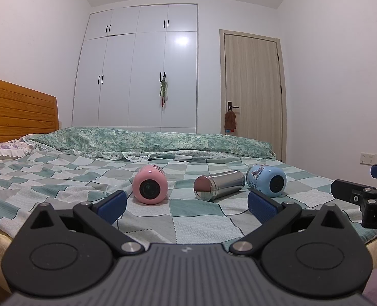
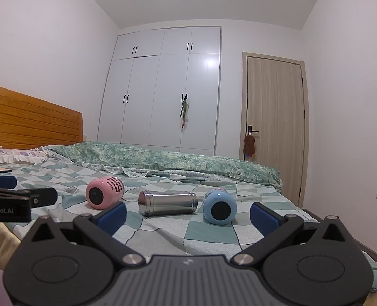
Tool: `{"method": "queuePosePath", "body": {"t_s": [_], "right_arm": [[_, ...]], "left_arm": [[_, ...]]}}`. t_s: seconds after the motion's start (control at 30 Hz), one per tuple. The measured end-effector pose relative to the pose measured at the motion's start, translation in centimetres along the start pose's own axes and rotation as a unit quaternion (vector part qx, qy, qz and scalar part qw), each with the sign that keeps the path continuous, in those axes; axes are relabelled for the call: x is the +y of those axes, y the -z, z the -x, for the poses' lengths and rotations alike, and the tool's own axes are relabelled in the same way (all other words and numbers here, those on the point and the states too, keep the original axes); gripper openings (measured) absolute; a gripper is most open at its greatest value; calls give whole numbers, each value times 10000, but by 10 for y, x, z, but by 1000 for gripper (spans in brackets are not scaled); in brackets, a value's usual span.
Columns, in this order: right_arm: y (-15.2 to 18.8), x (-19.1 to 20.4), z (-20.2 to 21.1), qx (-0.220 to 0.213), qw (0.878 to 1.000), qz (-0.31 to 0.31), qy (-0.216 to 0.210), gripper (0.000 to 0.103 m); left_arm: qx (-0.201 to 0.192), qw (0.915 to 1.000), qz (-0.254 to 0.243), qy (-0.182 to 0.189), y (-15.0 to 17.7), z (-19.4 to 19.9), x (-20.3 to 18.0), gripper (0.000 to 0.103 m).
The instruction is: Flip cup upright
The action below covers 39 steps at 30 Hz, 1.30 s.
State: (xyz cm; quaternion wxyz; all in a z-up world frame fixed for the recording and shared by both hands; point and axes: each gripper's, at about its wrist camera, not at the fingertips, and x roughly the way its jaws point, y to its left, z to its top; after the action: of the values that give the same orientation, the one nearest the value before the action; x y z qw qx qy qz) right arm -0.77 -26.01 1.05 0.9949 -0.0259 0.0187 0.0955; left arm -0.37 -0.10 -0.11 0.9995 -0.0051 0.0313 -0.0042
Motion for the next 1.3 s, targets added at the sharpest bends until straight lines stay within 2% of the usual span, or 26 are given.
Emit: {"method": "queuePosePath", "body": {"t_s": [1.3], "right_arm": [[-1, -1, 0, -15, 10000, 15, 3, 103]], "left_arm": [[-24, 10000, 9, 25, -1, 4, 0, 103]]}}
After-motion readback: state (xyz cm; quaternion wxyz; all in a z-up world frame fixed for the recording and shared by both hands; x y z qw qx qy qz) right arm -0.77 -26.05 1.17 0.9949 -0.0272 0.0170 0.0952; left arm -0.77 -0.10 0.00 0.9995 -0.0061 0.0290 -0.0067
